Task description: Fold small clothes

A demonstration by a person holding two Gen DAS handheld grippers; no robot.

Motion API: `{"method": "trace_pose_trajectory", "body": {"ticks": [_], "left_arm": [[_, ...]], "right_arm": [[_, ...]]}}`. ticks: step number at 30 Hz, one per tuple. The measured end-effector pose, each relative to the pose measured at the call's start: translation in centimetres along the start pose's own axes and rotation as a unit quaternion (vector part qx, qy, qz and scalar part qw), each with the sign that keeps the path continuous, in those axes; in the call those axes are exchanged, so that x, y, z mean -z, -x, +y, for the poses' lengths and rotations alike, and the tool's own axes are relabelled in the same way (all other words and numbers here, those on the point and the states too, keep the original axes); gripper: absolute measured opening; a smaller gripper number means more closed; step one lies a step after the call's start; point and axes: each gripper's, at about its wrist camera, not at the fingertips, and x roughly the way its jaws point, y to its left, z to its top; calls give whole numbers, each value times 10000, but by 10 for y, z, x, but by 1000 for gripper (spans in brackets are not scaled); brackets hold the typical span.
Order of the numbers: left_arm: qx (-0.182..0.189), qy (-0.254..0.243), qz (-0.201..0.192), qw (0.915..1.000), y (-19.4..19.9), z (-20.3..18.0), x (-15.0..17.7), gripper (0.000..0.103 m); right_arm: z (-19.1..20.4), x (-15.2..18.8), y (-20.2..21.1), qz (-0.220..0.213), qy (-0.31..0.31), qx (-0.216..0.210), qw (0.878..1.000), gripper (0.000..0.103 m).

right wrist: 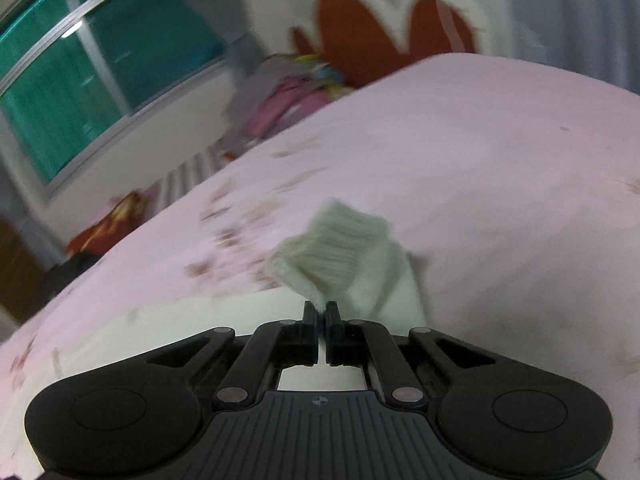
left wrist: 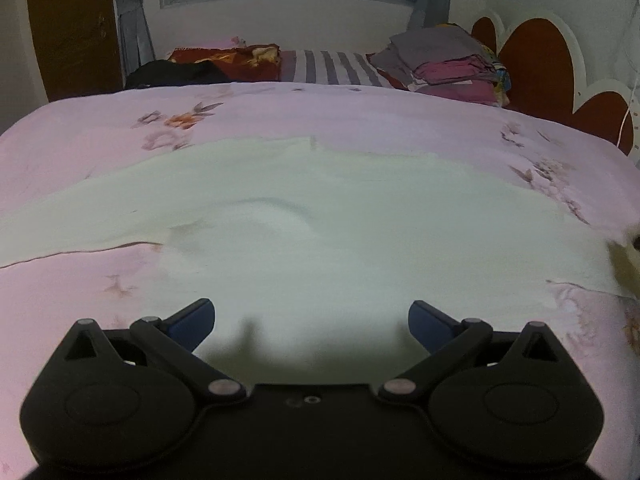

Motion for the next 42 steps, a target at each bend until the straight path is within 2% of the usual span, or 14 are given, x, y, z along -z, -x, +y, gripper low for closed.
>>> {"method": "trace_pose_trajectory", "body": {"ticks": [4, 9, 16, 22, 24, 25, 26, 28, 29, 31, 32, 34, 39, 42], "left_arm": [[53, -45, -19, 10000, -1, 35, 3, 103], [121, 51, -125, 9998, 5, 84, 9, 102], [304, 631, -155, 9974, 10, 141, 13, 99], [430, 919, -188, 9947, 2, 159, 1, 99], [498, 905, -177, 9945, -2, 157, -4, 99], [558, 879, -173, 9944, -5, 154, -8, 97], [638, 858, -177, 9941, -8, 149, -11, 96], [886, 824, -151, 9925, -16, 135, -18, 89], [1036, 806, -118, 9913, -22, 126, -21, 87], [1396, 739, -28, 9874, -36, 104, -29, 73], [1541, 713, 48, 9855, -44, 92, -32, 70], [1877, 717, 168, 9795, -62, 68, -40, 57], [2007, 690, 496, 9760, -108, 27, -50, 51], [2062, 709, 457, 9749, -123, 13, -57, 47]], "right_arm": [[81, 21, -7, 139, 712, -313, 9969, 2], [169, 61, -23, 309, 1529, -621, 9858, 2], [251, 114, -58, 620, 2250, -988, 9674, 2], [294, 149, -90, 807, 2564, -1156, 9562, 3], [300, 158, -97, 822, 2636, -1156, 9542, 8], [303, 162, -96, 792, 2756, -1151, 9511, 26], [304, 165, -92, 726, 2834, -1252, 9480, 49], [301, 165, -74, 462, 2832, -1305, 9490, 59], [296, 162, -68, 367, 2811, -1266, 9506, 59], [279, 155, -58, 424, 2550, -1285, 9574, 57], [269, 151, -54, 463, 2379, -1279, 9617, 41], [246, 144, -51, 576, 2112, -1088, 9697, 26], [185, 125, -40, 675, 1567, -719, 9827, 22], [155, 112, -40, 653, 1185, -495, 9896, 22]]}}
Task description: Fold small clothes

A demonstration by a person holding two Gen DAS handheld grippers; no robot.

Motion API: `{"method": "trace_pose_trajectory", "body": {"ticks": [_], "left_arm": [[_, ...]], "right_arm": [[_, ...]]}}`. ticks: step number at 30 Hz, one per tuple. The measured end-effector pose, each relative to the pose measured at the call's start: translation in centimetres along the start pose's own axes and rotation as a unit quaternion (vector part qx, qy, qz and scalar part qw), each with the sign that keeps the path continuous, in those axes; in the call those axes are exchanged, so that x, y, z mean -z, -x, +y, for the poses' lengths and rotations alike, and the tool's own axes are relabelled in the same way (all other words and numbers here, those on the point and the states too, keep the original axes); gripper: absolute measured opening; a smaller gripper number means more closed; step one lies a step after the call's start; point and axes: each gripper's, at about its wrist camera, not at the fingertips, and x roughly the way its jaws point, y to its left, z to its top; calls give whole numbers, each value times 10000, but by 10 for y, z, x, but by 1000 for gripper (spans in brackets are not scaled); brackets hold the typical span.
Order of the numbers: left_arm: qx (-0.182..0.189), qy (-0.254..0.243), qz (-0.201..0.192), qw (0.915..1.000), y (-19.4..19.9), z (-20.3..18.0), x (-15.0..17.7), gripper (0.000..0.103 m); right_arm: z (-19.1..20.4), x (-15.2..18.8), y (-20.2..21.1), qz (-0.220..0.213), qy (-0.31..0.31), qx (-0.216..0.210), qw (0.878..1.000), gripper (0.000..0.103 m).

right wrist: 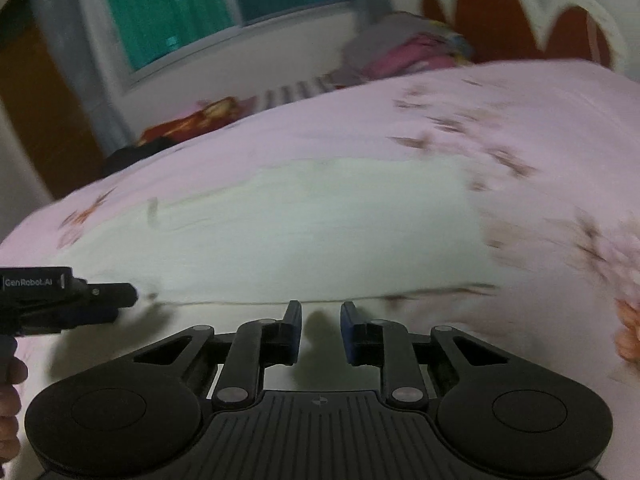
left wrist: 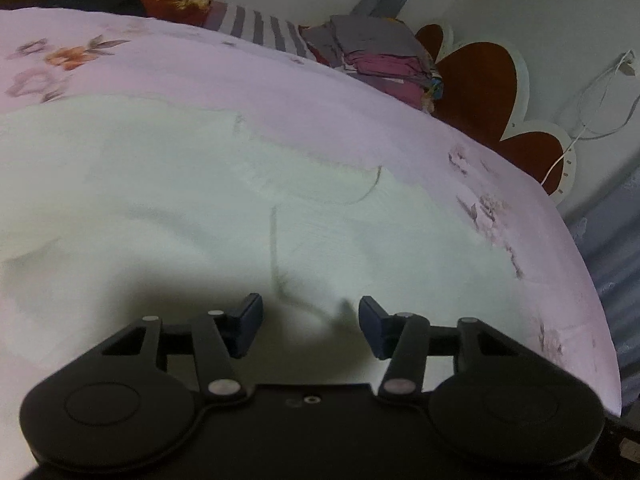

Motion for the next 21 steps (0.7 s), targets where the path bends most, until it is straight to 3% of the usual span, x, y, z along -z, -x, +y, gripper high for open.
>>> {"method": "trace_pose_trajectory", "body": {"ticks": [2, 4, 9, 16, 21], "left_arm": [[120, 70, 15, 9999, -6, -6, -4, 35], [95, -19, 83, 9999, -14, -9, -6, 3], [223, -107, -259, 9994, 9, -3, -12, 4], [-316, -81, -461, 9984, 52, 56, -14, 4], [-426, 90, -514, 9977, 62, 79, -16, 4]], "right_arm": [[-17, -4, -3, 17, -294, 45, 9996, 22], [-26, -7, -9, 37, -551, 56, 9985, 22], [-41, -6, -8, 89, -717, -49, 9974, 22], [-39, -4, -7, 144, -528, -5, 9985, 22], [-32, -2, -7, 139, -351, 92, 9992, 22]]}}
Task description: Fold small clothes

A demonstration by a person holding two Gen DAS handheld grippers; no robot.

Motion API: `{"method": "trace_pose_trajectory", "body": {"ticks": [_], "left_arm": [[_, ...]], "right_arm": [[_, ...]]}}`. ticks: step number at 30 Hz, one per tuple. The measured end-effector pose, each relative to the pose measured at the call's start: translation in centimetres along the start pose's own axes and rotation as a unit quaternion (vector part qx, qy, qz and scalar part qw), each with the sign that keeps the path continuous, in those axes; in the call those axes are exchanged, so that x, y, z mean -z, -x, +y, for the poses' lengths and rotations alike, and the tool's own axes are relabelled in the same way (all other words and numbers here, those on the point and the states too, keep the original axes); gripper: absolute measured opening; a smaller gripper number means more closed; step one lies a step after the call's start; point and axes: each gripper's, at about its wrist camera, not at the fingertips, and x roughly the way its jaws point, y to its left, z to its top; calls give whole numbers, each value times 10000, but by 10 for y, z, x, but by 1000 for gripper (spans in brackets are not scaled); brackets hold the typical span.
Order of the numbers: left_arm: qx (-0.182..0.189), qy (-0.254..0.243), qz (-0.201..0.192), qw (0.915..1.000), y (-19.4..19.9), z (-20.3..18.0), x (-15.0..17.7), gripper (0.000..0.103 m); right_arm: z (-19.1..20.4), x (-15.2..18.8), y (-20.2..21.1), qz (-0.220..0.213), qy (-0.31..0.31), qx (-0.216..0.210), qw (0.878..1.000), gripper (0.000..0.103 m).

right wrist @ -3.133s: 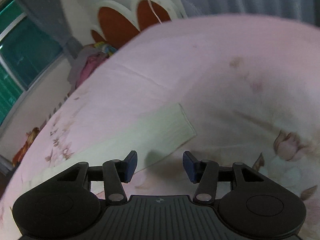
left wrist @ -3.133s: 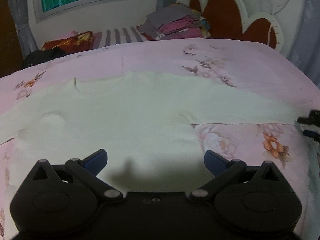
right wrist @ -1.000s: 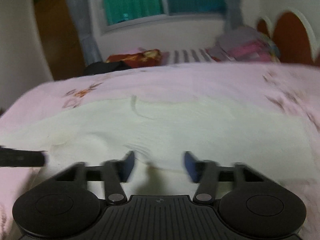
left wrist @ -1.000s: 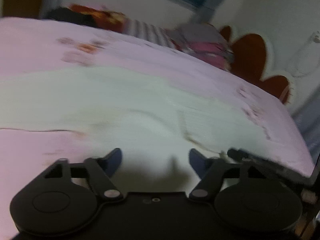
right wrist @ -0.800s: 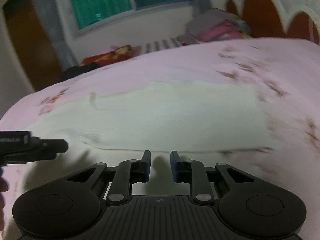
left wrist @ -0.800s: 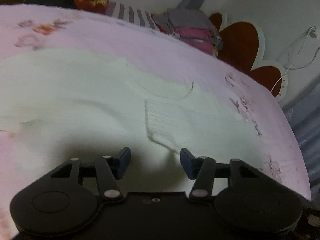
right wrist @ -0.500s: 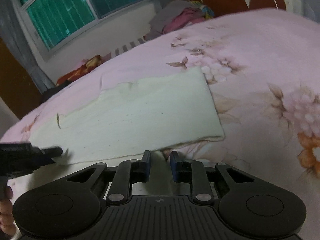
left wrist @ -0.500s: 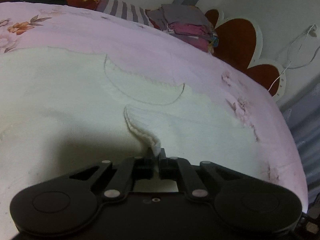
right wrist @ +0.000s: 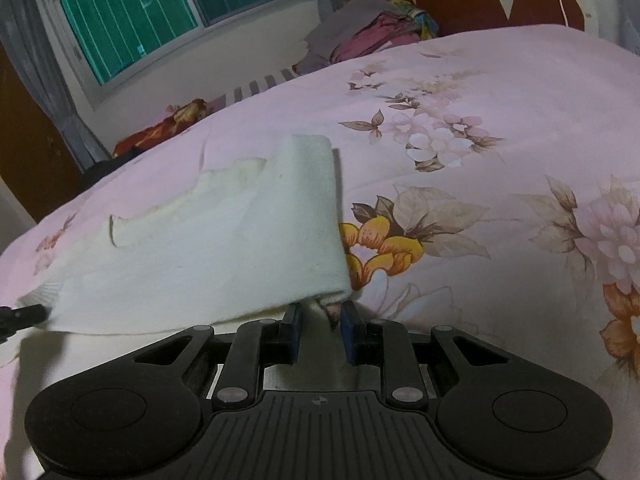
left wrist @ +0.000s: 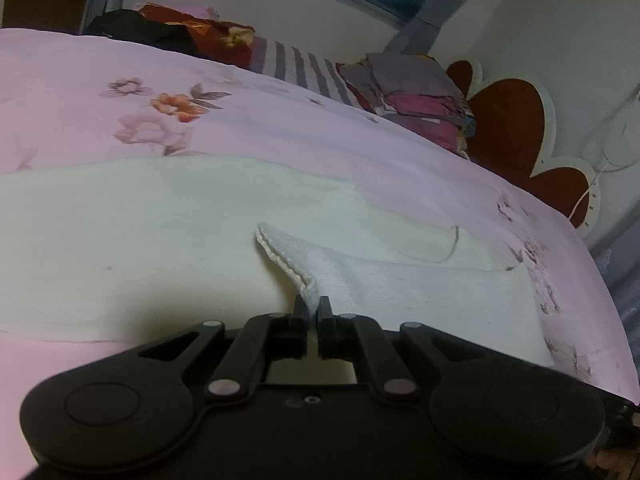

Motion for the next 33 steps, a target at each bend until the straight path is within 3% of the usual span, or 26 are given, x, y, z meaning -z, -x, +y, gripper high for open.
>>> {"method": "trace_pose_trajectory", "body": {"ticks": [15, 22, 23, 25, 26, 27, 28, 31, 33], "left_arm": [[-85, 270, -158, 9995, 8, 26, -2, 4], [-149, 163, -112, 9997, 5, 25, 4, 4], [-178, 130, -83, 9997, 4, 25, 5, 6], [-293, 98, -4, 9995, 4, 27, 5, 26], [-323, 95, -73, 9994, 8, 28, 4, 30], [-421, 39, -208, 9989, 15, 27, 4, 47], [-574, -100, -442, 9973, 24, 23, 5, 57], [-600, -546, -755, 9938, 32, 2, 3, 56], [-436, -740, -676, 9940, 20, -15, 2, 57]], "right_arm": [[5, 0, -2, 13, 138, 129, 9998, 22], [6, 0, -2, 16, 156, 153, 9998, 22], [6, -1, -2, 20, 168, 157, 9997, 22], [6, -1, -2, 32, 175, 145, 9997, 22], [5, -2, 1, 19, 147, 134, 9998, 22], [4, -3, 8, -126, 113, 141, 9998, 22], [3, -3, 16, -321, 106, 116, 9994, 23], [1, -7, 38, -747, 22, -49, 9972, 22], [12, -14, 31, -643, 157, -163, 9977, 22]]}}
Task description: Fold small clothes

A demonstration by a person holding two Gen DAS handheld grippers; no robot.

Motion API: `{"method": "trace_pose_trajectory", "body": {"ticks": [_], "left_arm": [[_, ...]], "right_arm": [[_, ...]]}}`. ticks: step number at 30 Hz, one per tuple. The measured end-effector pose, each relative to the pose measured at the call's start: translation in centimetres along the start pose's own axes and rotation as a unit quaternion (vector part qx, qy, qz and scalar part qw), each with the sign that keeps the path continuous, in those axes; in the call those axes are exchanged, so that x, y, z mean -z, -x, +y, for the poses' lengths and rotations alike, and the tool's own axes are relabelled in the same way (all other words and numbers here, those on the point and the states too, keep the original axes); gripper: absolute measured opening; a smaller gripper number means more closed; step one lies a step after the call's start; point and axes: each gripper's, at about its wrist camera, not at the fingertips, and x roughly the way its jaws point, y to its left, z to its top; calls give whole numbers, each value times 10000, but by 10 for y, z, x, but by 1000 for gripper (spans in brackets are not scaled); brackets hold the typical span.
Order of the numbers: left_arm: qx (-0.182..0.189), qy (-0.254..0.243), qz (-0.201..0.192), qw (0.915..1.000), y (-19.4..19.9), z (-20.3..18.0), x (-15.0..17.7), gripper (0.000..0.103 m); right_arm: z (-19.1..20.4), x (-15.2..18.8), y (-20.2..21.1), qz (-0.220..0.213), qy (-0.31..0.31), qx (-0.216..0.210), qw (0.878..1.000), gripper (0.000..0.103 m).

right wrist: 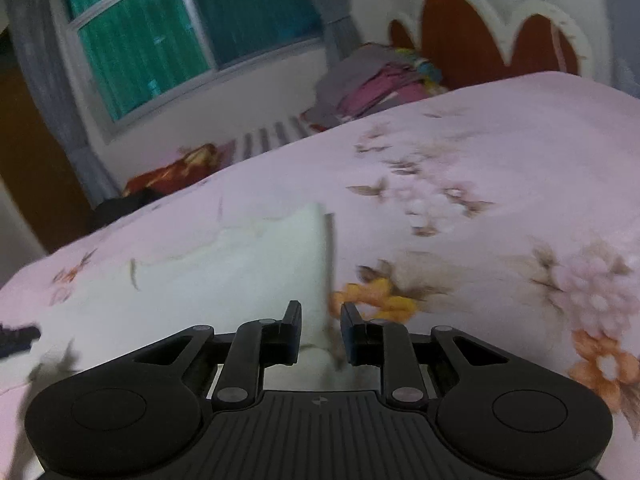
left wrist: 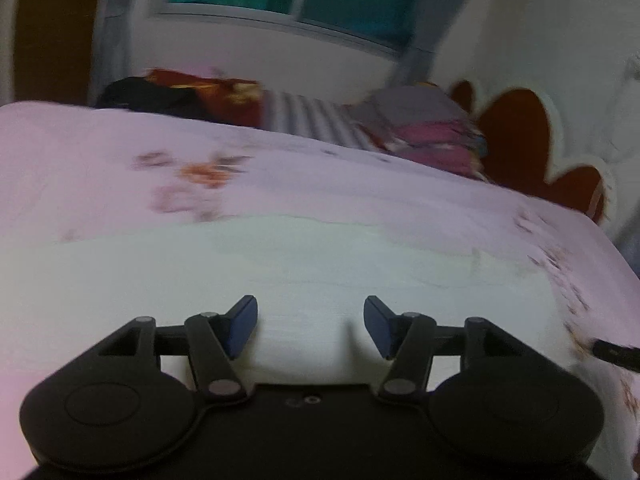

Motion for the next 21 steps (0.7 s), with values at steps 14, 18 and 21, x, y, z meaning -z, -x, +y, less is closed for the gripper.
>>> {"method": "trace_pose_trajectory", "body": {"ticks": [14, 18, 21], "left_arm": [[-19, 45, 363, 9993, -23, 6, 8, 58], [93, -53, 293, 9995, -38, -16, -2, 58], [170, -230, 295, 9992, -53, -33, -8, 59]], "right_arm": [[-13, 0, -44, 535, 160, -27, 9984, 22], [16, -15, -45, 80, 546, -136, 9984, 22], [43, -18, -70, 399, 976, -608, 9926, 22]]}}
